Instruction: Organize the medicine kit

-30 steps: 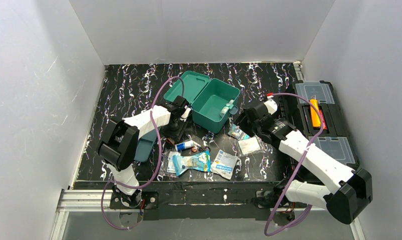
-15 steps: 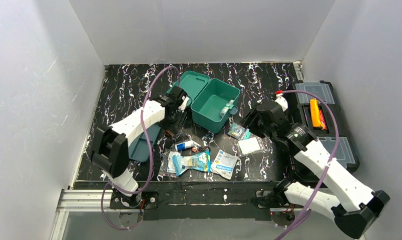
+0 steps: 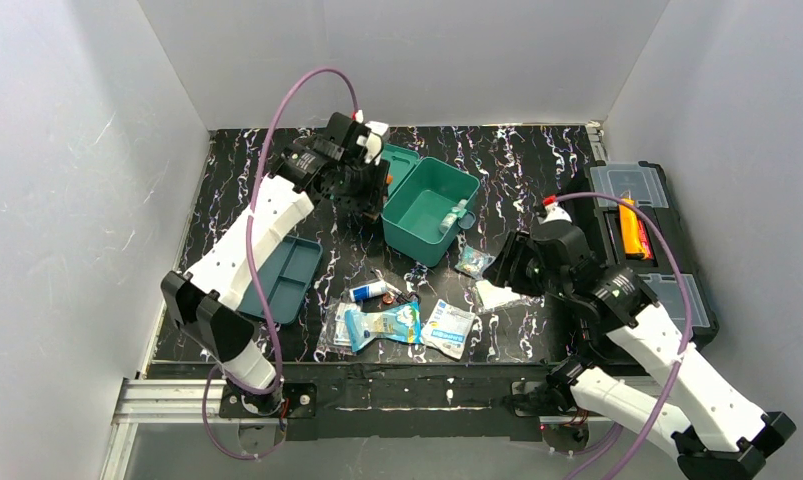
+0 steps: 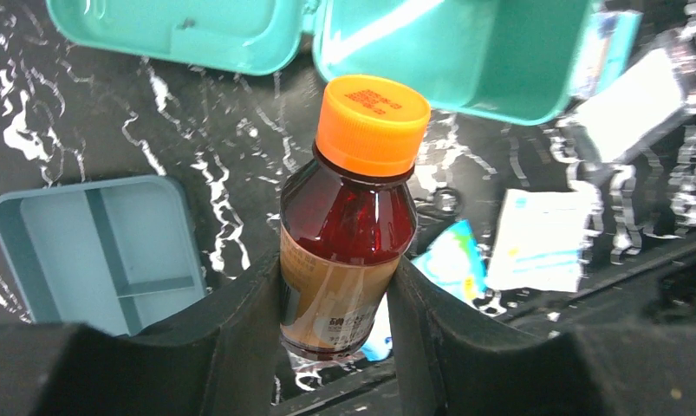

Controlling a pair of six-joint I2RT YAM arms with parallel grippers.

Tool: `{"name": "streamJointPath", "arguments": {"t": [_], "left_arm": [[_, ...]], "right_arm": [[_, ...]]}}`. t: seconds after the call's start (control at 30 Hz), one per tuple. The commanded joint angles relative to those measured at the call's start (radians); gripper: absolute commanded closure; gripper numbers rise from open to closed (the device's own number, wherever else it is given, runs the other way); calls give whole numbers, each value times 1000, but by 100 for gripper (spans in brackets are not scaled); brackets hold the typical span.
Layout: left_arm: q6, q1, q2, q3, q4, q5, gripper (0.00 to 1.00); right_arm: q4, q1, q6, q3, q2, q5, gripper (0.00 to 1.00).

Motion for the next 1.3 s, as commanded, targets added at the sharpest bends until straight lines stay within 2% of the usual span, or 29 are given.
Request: {"name": "streamJointPath", "arguments": {"t": [0.0,0.27,0.5,1.03,1.2,1.27], "left_arm": [[-31,-17,82,165,-23,108,100],[-57,-56,301,404,18,144,100],[-85,-64,482,522,49,142,100],[-134,-76,712,548,103,193,100],[-144,-76,751,561,107,209,89],[-145,-76,755,561,110,217,82]], "right_arm": [[-16,4,-54,-55,-74,-74,43],[-50,4,-39,-133,-177,-111,42],[-100,4,-32,-154,-228,-118,41],[-117,4,-1,-223,-275,-137,40],[-123,4,-3,-231,-273,-134,38],[-125,4,0,-234,-272,-135,37]]}}
